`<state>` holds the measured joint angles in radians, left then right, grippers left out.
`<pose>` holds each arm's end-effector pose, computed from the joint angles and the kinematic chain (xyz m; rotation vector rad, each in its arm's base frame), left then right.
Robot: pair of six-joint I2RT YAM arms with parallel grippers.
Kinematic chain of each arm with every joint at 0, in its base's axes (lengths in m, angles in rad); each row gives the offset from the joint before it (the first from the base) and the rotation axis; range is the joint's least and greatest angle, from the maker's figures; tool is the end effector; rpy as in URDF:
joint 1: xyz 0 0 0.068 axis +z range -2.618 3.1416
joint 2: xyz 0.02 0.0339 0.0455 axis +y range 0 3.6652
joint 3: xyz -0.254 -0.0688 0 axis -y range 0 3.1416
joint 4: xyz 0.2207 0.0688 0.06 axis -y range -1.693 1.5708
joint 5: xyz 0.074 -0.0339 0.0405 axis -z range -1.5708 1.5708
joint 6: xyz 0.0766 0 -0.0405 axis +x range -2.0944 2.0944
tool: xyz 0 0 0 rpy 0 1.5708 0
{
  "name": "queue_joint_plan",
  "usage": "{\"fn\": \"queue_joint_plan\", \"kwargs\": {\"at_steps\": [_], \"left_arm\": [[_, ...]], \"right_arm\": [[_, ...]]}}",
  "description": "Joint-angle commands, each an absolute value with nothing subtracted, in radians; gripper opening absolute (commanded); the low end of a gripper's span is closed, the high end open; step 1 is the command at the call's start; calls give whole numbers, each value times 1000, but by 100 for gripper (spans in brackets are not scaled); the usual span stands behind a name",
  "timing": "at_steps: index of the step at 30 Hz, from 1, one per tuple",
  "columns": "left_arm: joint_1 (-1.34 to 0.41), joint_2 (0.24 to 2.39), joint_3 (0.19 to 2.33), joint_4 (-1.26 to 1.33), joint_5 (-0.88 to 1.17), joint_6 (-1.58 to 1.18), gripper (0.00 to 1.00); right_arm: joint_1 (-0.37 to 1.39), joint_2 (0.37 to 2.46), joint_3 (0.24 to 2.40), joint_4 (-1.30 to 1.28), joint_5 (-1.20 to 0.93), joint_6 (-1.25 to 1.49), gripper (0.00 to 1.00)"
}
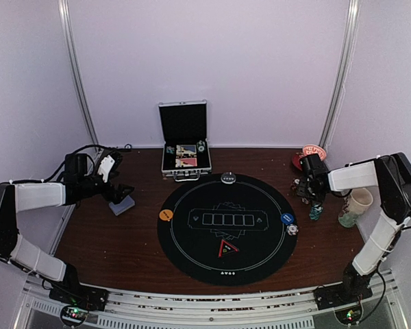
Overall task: Distribute texas hold em gaming equipment
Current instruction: Pick up the pile of poker chips from the pile of poker chips.
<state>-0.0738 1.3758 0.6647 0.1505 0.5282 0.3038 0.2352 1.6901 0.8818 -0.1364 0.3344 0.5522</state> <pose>0.2922 -0.0603 0.1896 0.6864 1.9577 -0.4210 0.3285 0.0529 0.1290 0.5168 2.3888 -0.0773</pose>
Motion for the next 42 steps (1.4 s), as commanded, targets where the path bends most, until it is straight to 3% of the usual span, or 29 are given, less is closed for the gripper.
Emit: {"fn": "queue_joint_plan", "kwargs": {"at_steps": [1, 30, 42], "left_arm": [[-69, 1379, 657, 191, 541, 295, 98], [-70, 1378, 657, 192, 537, 296, 98], [-70, 1378, 657, 192, 535, 295, 98]], "right_arm": [[226, 1714, 891, -120, 323, 546, 60], [227, 1697, 890, -130, 350, 550, 42], [238, 1622, 869, -126, 380, 555, 39]]}}
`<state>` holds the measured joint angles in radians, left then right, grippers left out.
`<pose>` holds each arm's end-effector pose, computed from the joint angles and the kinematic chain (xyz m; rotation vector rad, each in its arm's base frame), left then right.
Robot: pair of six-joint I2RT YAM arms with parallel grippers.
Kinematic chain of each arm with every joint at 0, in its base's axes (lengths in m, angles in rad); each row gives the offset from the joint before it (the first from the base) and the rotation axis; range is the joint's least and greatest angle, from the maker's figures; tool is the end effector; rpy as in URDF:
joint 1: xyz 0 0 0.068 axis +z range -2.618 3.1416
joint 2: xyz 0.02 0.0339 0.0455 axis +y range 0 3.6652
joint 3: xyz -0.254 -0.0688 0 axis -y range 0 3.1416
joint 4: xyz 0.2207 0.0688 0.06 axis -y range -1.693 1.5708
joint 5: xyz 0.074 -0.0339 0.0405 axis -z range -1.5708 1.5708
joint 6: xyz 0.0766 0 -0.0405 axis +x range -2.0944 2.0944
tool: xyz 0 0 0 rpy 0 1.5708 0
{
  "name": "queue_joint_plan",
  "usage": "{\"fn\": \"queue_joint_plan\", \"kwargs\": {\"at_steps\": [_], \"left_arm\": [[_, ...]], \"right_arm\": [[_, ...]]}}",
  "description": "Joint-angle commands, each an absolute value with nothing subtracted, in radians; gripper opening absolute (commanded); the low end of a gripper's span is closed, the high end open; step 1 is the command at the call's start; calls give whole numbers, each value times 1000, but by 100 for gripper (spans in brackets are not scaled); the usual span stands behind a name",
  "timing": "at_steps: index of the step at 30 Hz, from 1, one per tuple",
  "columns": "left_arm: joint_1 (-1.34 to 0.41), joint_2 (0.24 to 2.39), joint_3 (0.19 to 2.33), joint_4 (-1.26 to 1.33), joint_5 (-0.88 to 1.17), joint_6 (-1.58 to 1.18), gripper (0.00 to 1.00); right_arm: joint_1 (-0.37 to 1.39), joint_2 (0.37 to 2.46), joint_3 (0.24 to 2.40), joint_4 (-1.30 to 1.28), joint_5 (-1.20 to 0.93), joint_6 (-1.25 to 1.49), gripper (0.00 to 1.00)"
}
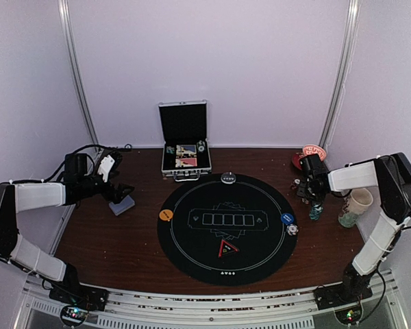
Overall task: Distribute texas hold em gaming equipment
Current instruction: Pick up the pile of poker chips from the pile of poker chips, then place the poker chips pile in the big blind area.
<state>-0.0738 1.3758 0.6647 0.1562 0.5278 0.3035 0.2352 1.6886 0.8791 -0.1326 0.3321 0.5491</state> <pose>0.2926 -0.0603 0.1902 0.6862 1.9525 -0.4188 0.3283 0.0530 0.1289 0.5125 2.3883 -0.0747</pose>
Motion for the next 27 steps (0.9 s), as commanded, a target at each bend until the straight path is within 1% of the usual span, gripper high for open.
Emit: {"fn": "queue_joint_plan", "kwargs": {"at_steps": [1, 7, 12, 19, 27], "left_arm": [[-70, 1378, 657, 192, 534, 295, 98], [-70, 1378, 657, 194, 531, 292, 98], [-70, 1379, 657, 195, 525, 293, 98], [-70, 1379, 657, 201, 513, 288, 98], [-70, 1377, 654, 211, 495, 281, 98]], "right_arm": [[245, 1614, 868, -126, 384, 554, 39], [275, 1579, 863, -125, 391, 544, 38], [349, 1549, 874, -116, 391, 515, 38], [507, 1520, 904, -95, 395, 461, 38], [694, 1558, 984, -91, 397, 424, 38]]}}
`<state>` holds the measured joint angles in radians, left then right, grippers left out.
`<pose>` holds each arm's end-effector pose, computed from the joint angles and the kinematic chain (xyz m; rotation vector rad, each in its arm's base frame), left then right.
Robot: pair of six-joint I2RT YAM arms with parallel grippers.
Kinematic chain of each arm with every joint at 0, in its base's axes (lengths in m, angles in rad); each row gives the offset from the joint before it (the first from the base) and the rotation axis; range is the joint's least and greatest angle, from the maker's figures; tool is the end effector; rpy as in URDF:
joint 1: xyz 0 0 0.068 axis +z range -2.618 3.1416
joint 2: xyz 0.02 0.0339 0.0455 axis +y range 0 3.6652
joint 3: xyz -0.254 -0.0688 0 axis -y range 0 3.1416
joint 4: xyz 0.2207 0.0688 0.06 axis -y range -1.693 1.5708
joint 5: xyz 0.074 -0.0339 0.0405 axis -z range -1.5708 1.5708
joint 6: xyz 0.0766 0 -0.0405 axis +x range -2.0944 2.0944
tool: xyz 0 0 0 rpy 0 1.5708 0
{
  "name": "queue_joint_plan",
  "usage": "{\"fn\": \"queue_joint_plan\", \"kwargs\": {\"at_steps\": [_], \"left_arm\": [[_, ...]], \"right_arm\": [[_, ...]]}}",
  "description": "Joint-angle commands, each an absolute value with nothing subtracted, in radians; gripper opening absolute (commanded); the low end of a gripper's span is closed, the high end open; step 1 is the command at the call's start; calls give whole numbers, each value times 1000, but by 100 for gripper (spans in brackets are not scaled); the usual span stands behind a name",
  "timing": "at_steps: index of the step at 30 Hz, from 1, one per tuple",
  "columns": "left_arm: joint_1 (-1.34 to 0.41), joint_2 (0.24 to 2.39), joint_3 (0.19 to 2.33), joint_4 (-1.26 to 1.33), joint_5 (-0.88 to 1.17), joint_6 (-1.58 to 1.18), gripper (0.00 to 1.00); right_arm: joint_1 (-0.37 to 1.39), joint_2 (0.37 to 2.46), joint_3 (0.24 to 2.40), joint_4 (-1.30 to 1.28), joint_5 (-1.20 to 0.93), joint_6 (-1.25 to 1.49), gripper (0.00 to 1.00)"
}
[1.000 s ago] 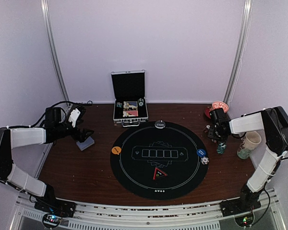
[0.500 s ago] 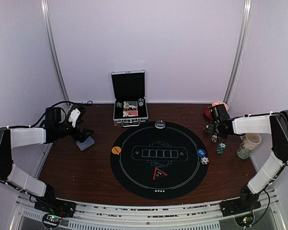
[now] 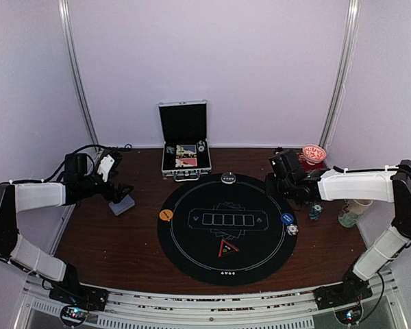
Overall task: Distribute texas hold em gaming equipment
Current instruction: Place the poker chips pile in the big blind area.
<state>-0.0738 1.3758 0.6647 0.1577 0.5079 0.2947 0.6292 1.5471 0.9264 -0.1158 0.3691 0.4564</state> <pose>0.2935 -0.0591 0.1900 0.6676 1.9618 -0.4030 0.2880 0.1755 0.1902 -0.0087 2.2524 0.1550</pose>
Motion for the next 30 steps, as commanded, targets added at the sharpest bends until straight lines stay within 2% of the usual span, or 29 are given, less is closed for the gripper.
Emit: {"fn": "queue_joint_plan", "kwargs": {"at_steps": [1, 15, 30], "left_arm": [[-70, 1378, 653, 212, 493, 280, 98], [-71, 1376, 652, 219, 476, 275, 98], [-70, 1371, 649, 224, 473, 273, 98]], "right_arm": [[716, 1566, 996, -91, 398, 420, 39], [965, 1702, 1203, -109, 396, 370, 39], [1058, 1875, 1392, -118, 365, 340, 40]]}}
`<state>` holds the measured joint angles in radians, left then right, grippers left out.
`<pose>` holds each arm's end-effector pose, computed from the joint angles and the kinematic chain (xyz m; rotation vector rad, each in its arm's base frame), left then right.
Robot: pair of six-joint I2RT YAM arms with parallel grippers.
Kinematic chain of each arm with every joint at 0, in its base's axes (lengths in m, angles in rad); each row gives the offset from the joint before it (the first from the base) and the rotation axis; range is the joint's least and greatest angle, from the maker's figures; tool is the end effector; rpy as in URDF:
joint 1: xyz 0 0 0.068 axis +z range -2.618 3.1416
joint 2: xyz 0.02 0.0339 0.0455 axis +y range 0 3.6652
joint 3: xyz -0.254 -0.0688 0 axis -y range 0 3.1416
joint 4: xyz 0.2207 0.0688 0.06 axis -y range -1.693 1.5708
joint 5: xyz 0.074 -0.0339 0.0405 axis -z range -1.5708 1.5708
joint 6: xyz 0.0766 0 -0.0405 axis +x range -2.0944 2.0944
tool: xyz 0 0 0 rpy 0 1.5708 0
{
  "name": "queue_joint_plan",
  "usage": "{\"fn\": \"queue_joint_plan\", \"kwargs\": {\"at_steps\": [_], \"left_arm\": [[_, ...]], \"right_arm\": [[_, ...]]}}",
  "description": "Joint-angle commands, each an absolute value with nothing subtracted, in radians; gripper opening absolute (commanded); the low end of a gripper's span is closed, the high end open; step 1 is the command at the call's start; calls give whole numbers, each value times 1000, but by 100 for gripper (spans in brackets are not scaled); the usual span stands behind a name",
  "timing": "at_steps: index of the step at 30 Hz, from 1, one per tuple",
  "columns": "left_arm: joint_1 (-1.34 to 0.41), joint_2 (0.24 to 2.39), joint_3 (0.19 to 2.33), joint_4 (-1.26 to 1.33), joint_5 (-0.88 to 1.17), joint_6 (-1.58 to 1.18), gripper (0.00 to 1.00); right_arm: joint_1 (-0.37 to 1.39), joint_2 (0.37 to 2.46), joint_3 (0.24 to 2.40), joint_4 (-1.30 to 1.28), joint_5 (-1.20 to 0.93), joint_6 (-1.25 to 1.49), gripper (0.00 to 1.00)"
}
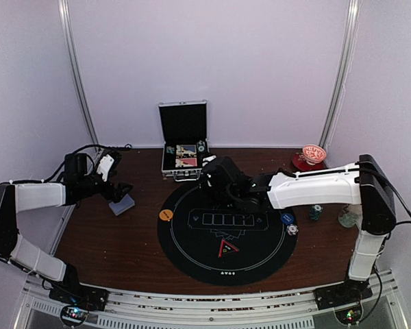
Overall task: Distribute texas hold em gaming equipment
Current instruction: Place the poker chips pile in the big blind area.
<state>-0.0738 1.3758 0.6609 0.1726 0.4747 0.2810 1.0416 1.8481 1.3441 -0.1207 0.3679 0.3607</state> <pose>0.2951 -0.0569 0.1900 0.6374 1.9679 -0.3734 0.2407 0.3571 0.2187 -0.5290 2.1111 0.4073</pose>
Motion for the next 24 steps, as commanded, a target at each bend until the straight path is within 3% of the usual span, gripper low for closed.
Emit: {"fn": "queue_joint_plan", "kwargs": {"at_steps": [1, 24], "left_arm": [[-70, 1371, 649, 224, 473, 273, 98], [-71, 1371, 649, 229, 471, 270, 98]], "right_arm": [[1063, 1885, 1402, -117, 360, 337, 40], [1201, 2229, 1642, -84, 228, 275, 41]]}}
